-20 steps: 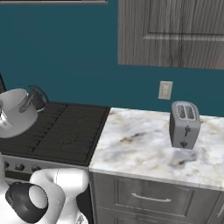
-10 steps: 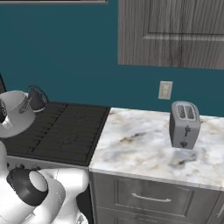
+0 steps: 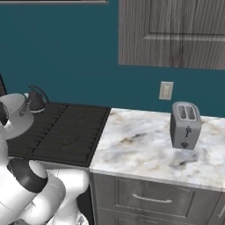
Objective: Pick the kettle from the cabinet and place it on a stove burner. Then pick the pot from the counter and place it on another stove burner. Finally, turn both burners on.
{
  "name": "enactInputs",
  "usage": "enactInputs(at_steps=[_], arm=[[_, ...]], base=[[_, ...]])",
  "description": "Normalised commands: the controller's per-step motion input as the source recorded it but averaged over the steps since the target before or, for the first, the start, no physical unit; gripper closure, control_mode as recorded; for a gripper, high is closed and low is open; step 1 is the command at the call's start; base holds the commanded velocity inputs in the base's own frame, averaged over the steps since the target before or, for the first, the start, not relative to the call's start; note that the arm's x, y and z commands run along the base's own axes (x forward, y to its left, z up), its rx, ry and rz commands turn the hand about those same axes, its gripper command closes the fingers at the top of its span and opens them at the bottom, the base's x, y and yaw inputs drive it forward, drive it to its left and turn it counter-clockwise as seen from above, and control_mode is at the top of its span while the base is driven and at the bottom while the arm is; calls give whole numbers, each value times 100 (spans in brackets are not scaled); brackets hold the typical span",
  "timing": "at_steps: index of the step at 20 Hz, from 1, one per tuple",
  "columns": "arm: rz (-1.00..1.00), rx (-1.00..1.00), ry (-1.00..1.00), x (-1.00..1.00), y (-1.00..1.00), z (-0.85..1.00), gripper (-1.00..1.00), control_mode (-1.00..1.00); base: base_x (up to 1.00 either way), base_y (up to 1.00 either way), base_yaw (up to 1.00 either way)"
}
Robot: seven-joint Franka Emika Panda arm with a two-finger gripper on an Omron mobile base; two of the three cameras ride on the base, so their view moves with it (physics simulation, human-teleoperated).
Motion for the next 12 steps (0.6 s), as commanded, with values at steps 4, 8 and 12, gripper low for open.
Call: enactInputs(at_steps=[4, 8, 12], arm=[[0, 0, 1, 19, 13, -8, 100, -100], [0, 0, 2, 14, 15, -7, 100, -100], [1, 0, 2, 12, 16, -9, 100, -100]], base=[[0, 0, 0], [0, 0, 0], [0, 0, 0]])
